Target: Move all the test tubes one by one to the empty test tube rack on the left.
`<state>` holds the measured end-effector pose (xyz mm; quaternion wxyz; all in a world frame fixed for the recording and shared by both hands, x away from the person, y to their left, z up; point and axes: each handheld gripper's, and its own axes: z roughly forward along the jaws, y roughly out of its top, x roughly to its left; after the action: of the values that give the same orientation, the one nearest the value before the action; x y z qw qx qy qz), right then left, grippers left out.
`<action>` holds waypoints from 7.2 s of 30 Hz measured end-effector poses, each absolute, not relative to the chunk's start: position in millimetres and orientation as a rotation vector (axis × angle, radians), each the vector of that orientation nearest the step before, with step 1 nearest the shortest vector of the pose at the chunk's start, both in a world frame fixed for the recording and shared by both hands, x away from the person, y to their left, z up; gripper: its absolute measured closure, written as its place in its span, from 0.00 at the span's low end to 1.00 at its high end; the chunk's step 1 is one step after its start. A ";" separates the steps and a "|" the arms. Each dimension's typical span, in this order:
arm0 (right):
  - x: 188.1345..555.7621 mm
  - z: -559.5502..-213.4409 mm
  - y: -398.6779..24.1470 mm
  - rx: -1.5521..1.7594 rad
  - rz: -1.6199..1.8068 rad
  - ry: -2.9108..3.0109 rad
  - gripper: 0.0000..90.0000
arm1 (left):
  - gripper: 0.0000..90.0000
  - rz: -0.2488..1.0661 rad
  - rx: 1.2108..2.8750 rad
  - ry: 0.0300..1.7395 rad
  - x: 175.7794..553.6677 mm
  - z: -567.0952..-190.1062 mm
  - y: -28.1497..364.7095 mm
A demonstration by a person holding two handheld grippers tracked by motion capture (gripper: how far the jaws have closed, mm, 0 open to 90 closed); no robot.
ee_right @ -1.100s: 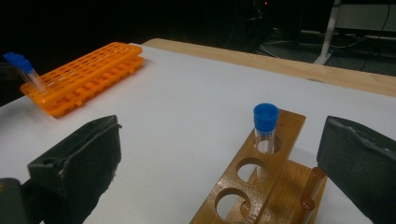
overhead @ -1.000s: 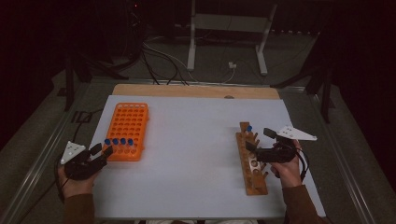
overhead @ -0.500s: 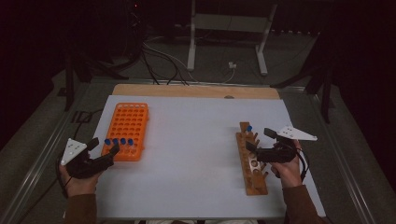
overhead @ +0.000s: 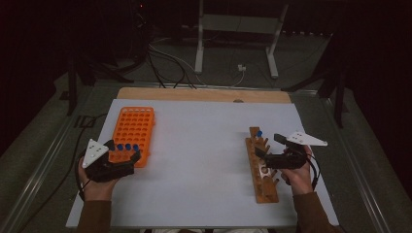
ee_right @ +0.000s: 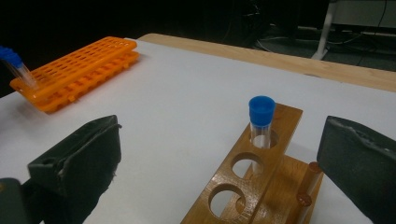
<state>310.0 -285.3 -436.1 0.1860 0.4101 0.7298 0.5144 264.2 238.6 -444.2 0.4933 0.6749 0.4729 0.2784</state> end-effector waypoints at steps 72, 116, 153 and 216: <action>350.8 -431.4 -269.6 1.098 1.163 2.116 0.85 | 0.01 0.603 1.778 0.989 272.8 -455.1 164.8; 340.6 -399.2 -236.7 0.937 1.219 2.154 0.85 | 0.04 0.557 1.780 0.882 297.8 -434.6 100.3; 328.7 -407.1 -167.7 0.834 1.390 2.338 0.85 | 0.65 0.486 1.860 0.777 312.2 -453.6 22.7; 323.3 -427.4 -255.5 1.120 1.370 2.135 0.00 | 0.87 0.520 1.747 0.912 294.2 -427.5 135.1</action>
<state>323.3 -255.5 -427.4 0.1831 0.3969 0.7570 0.4857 294.2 135.1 -427.5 0.5242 0.7300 0.3810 0.2172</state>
